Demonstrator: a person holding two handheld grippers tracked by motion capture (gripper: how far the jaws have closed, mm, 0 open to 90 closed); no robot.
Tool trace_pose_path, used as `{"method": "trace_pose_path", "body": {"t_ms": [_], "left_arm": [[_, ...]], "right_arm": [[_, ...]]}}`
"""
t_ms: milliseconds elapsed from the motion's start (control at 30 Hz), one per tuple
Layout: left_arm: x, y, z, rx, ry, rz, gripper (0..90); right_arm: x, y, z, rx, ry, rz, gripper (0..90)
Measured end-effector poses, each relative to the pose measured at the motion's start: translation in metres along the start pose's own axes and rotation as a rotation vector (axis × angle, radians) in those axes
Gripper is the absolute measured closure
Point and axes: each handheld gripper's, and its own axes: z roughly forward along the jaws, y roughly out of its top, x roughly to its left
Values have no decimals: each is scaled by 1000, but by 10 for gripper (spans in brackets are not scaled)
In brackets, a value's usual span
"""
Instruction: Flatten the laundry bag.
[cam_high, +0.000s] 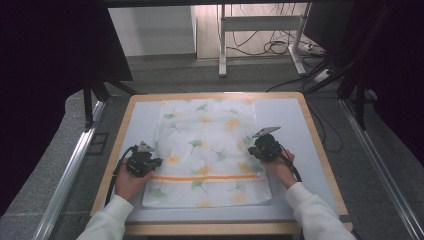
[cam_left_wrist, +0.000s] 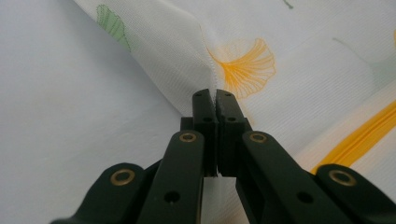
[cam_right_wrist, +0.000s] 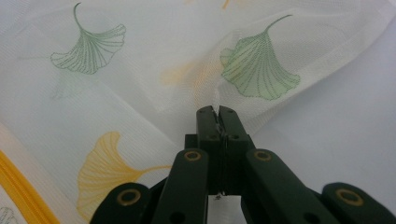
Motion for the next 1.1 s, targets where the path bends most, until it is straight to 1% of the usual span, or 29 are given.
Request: {"method": "trace_pose_path", "body": {"t_ms": [100, 133, 233, 333, 400, 467, 600, 667, 800, 900, 967, 1067, 1100], "left_arm": [[5, -2, -4, -17, -4, -19, 893], [6, -2, -5, -20, -12, -24, 893], [4, 0, -4, -17, -11, -10, 893], [1, 1, -2, -10, -2, 3, 892], [3, 1, -3, -8, -5, -2, 892], [4, -1, -4, -8, -6, -8, 892], [8, -4, -5, -5, -11, -20, 892], [7, -6, -5, -1, -16, -19, 891], [5, -9, -6, 1, -26, -17, 889], [6, -11, -5, 0, -28, -23, 881], [7, -13, -4, 2, -33, -21, 873], [6, -17, -6, -7, -52, -25, 864], [5, -18, -7, -8, -57, -24, 863]], "right_arm": [[3, 2, 1, -5, 3, -13, 890], [2, 1, 0, -9, 6, -7, 890], [-2, 1, -5, -31, 16, 17, 890], [-2, 1, -7, -42, 15, 16, 890], [0, 1, -4, -35, 22, 13, 889], [3, 1, -2, -26, 41, 15, 890], [8, 1, -4, -27, 54, 5, 889], [7, 0, -6, -24, 56, 6, 889], [3, -5, -9, -22, 71, 24, 886], [0, -8, -7, -17, 89, 41, 879], [0, -8, -7, -14, 89, 42, 875], [1, -9, -11, -7, 88, 31, 871], [1, -10, -13, -4, 91, 35, 870]]}}
